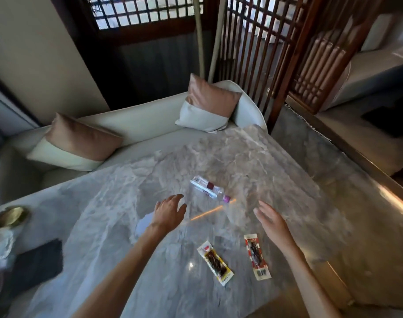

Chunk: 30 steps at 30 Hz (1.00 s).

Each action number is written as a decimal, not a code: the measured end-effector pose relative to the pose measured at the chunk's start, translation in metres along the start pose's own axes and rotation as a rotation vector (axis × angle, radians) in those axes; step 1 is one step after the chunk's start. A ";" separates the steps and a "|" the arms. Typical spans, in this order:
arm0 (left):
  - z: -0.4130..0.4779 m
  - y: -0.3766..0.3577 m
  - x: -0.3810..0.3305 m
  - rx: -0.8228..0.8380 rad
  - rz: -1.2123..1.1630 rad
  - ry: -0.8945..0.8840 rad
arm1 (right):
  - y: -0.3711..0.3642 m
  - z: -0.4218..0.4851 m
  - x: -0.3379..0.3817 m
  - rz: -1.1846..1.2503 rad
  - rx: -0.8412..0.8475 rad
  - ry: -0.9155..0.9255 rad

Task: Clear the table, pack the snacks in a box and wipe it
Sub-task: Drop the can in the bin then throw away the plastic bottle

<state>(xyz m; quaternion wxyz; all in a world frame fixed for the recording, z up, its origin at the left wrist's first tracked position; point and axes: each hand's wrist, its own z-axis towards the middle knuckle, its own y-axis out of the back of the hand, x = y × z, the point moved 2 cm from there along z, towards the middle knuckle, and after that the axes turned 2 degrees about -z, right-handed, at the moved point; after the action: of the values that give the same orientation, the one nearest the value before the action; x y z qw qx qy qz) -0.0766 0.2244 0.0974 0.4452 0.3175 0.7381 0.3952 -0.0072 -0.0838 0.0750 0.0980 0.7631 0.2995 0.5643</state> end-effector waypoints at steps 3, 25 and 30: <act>0.051 -0.006 -0.008 0.029 -0.141 0.091 | -0.010 0.050 -0.003 0.112 0.045 -0.133; 0.260 -0.091 -0.007 0.242 -0.467 0.552 | -0.097 0.201 -0.062 0.648 0.463 -0.730; 0.244 -0.092 -0.014 0.225 -0.521 0.506 | -0.097 0.206 -0.060 0.689 0.350 -0.727</act>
<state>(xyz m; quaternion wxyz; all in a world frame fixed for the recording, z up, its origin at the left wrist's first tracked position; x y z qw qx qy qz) 0.1395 0.2416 -0.0476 0.2969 0.0586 0.9194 0.2513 0.1375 -0.0014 -0.0917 -0.1243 0.9686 0.0678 0.2046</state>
